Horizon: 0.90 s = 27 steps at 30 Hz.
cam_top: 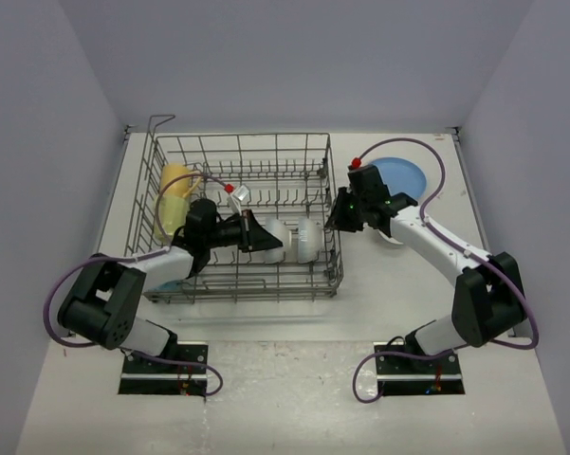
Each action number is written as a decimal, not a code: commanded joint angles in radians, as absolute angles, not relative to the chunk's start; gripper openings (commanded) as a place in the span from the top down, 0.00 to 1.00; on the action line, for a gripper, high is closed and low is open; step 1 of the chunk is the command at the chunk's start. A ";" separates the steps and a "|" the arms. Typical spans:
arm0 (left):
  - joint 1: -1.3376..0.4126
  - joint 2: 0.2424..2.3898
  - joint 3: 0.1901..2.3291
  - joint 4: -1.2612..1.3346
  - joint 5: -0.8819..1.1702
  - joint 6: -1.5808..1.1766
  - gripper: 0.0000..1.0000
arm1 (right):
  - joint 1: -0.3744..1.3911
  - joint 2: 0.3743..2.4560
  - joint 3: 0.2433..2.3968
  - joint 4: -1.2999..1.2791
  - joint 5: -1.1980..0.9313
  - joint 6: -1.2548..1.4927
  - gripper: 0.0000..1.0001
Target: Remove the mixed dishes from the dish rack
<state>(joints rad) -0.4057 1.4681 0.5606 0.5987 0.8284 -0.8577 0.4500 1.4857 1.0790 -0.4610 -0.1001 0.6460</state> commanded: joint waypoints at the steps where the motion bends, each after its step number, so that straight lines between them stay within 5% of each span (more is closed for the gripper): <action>1: -0.387 1.295 0.606 0.772 0.893 -0.890 1.00 | 0.443 1.496 1.085 -0.476 -0.032 0.684 0.85; 9: -0.387 1.155 0.696 0.804 0.887 -0.910 1.00 | 0.443 1.517 1.080 -0.477 -0.020 0.704 0.86; 13: -0.385 1.128 0.788 0.712 0.881 -0.819 1.00 | 0.443 1.525 1.077 -0.477 -0.012 0.719 1.00; 24: -0.385 1.140 0.877 0.631 0.891 -0.773 1.00 | 0.443 1.486 1.043 -0.448 0.015 0.762 1.00; 26: -0.388 1.141 0.960 0.464 0.881 -0.660 1.00 | 0.443 1.483 1.090 -0.466 0.008 0.755 0.91; 27: -0.390 1.141 0.988 0.401 0.874 -0.555 1.00 | 0.442 1.482 1.113 -0.492 0.008 0.738 0.80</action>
